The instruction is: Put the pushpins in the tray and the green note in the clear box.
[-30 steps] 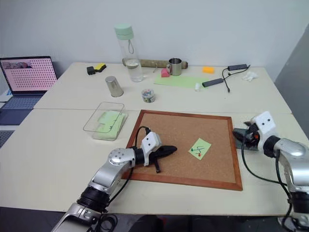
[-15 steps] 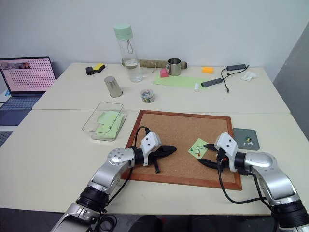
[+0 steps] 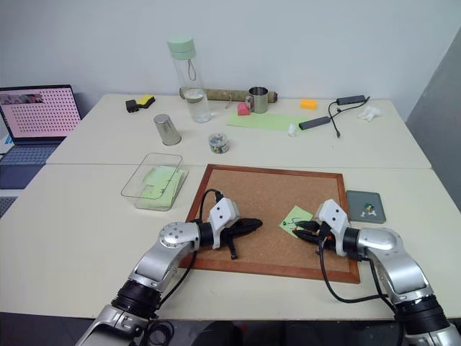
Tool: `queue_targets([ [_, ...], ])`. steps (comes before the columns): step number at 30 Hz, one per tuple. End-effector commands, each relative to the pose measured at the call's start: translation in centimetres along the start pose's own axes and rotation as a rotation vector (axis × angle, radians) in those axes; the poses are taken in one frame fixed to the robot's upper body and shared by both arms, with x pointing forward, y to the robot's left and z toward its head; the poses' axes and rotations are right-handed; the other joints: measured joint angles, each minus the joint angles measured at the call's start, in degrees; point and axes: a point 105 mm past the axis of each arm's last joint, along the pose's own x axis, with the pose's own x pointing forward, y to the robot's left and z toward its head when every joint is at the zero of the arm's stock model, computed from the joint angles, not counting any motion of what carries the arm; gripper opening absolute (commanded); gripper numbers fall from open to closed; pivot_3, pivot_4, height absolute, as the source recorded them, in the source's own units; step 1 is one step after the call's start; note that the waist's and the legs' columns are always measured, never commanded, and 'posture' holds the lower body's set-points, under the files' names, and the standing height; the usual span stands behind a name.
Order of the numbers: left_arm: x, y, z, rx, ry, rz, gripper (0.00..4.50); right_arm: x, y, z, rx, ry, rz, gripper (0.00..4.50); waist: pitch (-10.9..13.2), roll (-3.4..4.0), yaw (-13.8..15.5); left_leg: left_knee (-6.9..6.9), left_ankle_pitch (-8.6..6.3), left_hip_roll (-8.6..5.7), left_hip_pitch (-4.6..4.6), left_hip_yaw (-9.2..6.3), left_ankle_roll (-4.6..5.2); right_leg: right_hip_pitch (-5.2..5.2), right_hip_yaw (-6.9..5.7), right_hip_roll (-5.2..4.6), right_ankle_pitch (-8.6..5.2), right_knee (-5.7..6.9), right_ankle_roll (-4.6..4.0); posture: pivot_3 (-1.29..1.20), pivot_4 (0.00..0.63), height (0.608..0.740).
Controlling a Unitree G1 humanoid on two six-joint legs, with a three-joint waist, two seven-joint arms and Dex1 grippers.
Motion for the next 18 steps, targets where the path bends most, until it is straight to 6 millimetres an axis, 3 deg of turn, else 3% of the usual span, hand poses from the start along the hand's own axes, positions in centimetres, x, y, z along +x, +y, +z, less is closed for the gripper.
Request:
queue_targets([
  [1, -0.1, -0.9, -1.8, -0.025, 0.065, -0.025, 0.00, 0.1, 0.3, 0.4, -0.021, -0.011, 0.015, 0.01, 0.00, 0.00, 0.00, 0.00, 0.00, 0.00, 0.00, 0.00, 0.00, 0.00, 0.00, 0.00, 0.00, 0.00, 0.00, 0.00, 0.150, 0.740],
  [5, -0.1, -0.8, -1.8, -0.026, 0.069, -0.023, 0.00, -0.1, 0.3, 1.0, -0.033, -0.031, 0.021, 0.01, 0.00, 0.00, 0.00, 0.00, 0.00, 0.00, 0.00, 0.00, 0.00, 0.00, 0.00, 0.00, 0.00, 0.00, 0.00, 0.00, 0.150, 0.740],
  [18, -0.2, -0.8, -2.3, -0.034, 0.086, -0.014, 0.00, -2.3, -0.3, 6.8, -0.006, -0.198, 0.019, 0.01, 0.00, 0.01, 0.01, 0.00, 0.00, 0.00, -0.02, -0.03, 0.00, -0.02, -0.01, 0.00, 0.00, 0.00, 0.00, 0.00, 0.150, 0.740],
])
